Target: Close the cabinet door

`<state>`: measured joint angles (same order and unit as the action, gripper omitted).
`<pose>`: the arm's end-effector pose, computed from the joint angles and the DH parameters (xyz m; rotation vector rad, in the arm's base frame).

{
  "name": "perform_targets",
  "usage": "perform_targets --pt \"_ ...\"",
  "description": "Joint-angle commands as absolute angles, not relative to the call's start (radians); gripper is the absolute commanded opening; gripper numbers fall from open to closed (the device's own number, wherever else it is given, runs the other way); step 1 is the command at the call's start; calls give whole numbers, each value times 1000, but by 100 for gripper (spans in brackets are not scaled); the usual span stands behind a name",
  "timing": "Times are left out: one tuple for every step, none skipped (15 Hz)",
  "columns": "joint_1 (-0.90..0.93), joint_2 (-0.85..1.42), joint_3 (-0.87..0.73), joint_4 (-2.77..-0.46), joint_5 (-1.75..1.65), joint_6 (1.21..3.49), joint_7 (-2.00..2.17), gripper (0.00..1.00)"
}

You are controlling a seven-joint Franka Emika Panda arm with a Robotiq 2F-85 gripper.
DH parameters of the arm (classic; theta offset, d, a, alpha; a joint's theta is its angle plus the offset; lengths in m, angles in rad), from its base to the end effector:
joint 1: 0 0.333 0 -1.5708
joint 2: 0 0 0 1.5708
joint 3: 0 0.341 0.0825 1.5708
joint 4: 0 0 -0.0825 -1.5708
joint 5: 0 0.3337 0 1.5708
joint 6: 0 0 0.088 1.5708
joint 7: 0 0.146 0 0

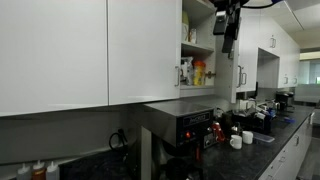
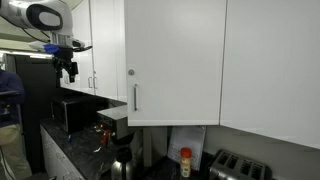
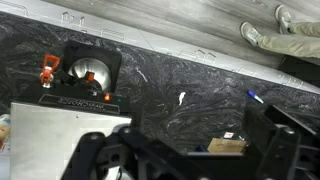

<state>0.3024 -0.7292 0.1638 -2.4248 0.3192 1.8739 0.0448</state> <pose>0.2399 0.1742 0.5530 -2.8610 -0.4624 -0.1765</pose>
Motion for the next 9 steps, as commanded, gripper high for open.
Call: perform_targets --pt "285 -730 176 -2421 328 1868 37 100" --pt "285 -730 176 -2421 328 1868 37 100" --pt "285 -730 176 -2421 328 1868 37 100" --pt "290 -744 178 -2425 327 1869 29 100" --pt "290 -756 184 -2426 321 1868 34 100" --pt "292 -772 189 -2422 318 1858 40 100" --pt "292 -787 197 -2415 312 1844 46 100" --pt "291 -802 205 -2410 306 1832 54 100" --pt "289 -820 215 -2402 298 1818 66 100"
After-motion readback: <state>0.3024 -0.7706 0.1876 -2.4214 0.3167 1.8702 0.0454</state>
